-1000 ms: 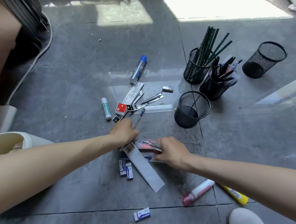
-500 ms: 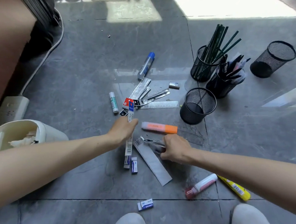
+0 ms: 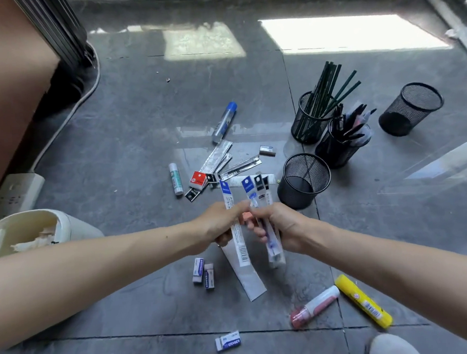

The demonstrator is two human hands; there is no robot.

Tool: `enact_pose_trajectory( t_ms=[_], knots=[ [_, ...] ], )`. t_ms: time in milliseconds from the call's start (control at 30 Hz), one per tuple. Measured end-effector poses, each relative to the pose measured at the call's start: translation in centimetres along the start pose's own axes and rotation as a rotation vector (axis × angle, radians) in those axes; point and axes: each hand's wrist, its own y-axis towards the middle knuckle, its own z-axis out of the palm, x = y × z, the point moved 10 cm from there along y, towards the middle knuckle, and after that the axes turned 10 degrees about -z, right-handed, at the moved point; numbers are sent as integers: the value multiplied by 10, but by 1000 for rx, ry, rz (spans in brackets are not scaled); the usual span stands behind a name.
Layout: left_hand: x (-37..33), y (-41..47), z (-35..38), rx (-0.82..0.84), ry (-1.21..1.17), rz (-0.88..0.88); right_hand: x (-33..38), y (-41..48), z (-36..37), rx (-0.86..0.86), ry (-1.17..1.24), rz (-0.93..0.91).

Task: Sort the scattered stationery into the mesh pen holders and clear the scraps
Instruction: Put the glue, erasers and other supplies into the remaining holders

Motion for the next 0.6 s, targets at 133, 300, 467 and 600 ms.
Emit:
enact_pose_trajectory(
  t_ms=[133, 300, 467, 600],
  knots=[
    [-11, -1, 14, 71, -34, 7, 1, 6, -1, -14, -47, -9],
    [-24, 5, 15, 98, -163, -17, 8, 15, -7, -38, -26, -74],
    [-43, 23, -17, -93, -146, 30, 13, 25, -11, -117, 216, -51],
    [-68, 48, -63, -460, 400, 185, 15, 30, -19, -190, 114, 9]
  ],
)
